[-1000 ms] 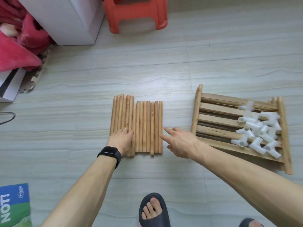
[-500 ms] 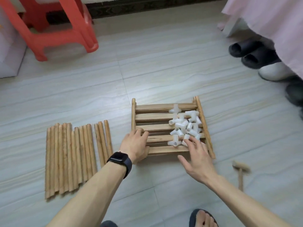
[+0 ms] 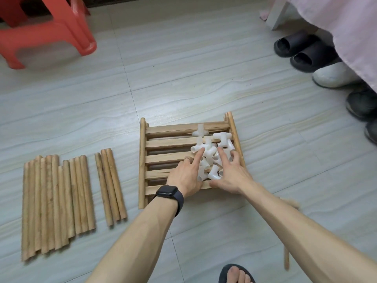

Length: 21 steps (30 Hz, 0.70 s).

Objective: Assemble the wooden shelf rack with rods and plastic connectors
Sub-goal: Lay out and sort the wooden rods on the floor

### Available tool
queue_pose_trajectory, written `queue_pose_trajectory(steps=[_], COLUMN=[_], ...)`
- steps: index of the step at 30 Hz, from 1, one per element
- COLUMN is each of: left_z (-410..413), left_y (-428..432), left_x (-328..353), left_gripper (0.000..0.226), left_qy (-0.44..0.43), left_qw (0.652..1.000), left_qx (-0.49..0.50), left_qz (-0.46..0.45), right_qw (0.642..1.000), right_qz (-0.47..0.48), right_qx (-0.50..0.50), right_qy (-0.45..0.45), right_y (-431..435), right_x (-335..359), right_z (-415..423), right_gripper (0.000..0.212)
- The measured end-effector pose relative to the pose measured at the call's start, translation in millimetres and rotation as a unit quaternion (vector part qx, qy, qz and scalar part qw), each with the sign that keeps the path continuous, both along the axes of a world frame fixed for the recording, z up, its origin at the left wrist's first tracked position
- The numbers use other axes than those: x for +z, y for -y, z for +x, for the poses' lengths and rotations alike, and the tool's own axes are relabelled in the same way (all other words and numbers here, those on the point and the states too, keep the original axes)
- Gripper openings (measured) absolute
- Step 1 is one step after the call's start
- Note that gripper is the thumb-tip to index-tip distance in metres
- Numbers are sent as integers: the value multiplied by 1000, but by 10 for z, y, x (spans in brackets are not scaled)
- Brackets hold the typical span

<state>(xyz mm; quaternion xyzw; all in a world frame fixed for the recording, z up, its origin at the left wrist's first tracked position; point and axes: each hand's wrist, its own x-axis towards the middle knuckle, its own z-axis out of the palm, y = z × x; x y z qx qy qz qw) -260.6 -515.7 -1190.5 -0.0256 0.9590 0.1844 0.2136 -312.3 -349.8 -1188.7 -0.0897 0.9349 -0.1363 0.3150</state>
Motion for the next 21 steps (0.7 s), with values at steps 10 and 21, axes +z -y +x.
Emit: queue_pose_trajectory(steps=[10, 21], left_z=[-332, -372], left_y=[-12, -41], left_x=[19, 46], left_gripper=[120, 72], left_qy=[67, 115], left_qw=[989, 943], left_qx=[84, 196], left_qz=[101, 244], right_qw=[1000, 996], right_qz=[-19, -73], right_qx=[-7, 18], right_qy=[-1, -55], right_y=[78, 7], right_x=[18, 2], right_z=[-169, -73], right_gripper=[104, 79])
